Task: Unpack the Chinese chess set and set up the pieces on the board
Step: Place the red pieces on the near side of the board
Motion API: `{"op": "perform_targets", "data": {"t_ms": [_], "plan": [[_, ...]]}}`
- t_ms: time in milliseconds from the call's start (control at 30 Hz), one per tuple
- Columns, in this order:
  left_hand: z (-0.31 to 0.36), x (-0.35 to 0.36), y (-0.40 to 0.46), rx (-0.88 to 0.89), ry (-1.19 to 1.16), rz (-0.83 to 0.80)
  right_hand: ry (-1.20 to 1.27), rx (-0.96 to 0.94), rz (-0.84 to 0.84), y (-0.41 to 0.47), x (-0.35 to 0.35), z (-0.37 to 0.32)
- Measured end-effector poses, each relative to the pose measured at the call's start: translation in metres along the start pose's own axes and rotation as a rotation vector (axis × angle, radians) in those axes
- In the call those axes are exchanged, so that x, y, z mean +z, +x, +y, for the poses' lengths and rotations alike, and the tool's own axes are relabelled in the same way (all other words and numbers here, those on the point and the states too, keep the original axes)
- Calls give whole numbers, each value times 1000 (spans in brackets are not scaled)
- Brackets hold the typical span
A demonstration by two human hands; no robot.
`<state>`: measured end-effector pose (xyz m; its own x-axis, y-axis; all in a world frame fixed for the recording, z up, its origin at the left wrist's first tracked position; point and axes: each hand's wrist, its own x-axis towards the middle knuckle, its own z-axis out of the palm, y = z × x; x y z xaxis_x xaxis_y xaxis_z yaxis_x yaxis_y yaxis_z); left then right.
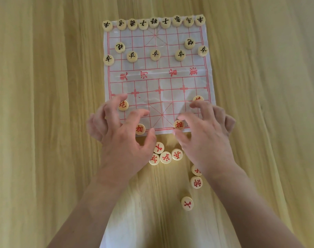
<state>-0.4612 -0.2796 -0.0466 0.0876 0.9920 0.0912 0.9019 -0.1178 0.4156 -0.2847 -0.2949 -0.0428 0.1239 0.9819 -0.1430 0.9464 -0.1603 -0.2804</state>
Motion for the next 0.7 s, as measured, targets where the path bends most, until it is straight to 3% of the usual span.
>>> {"op": "perform_targets", "data": {"t_ms": [433, 700], "plan": [[11, 4, -2, -3, -22, -9, 20, 72, 22, -5, -4, 13], [13, -2, -12, -2, -22, -21, 146, 66, 179, -22, -10, 18]]}}
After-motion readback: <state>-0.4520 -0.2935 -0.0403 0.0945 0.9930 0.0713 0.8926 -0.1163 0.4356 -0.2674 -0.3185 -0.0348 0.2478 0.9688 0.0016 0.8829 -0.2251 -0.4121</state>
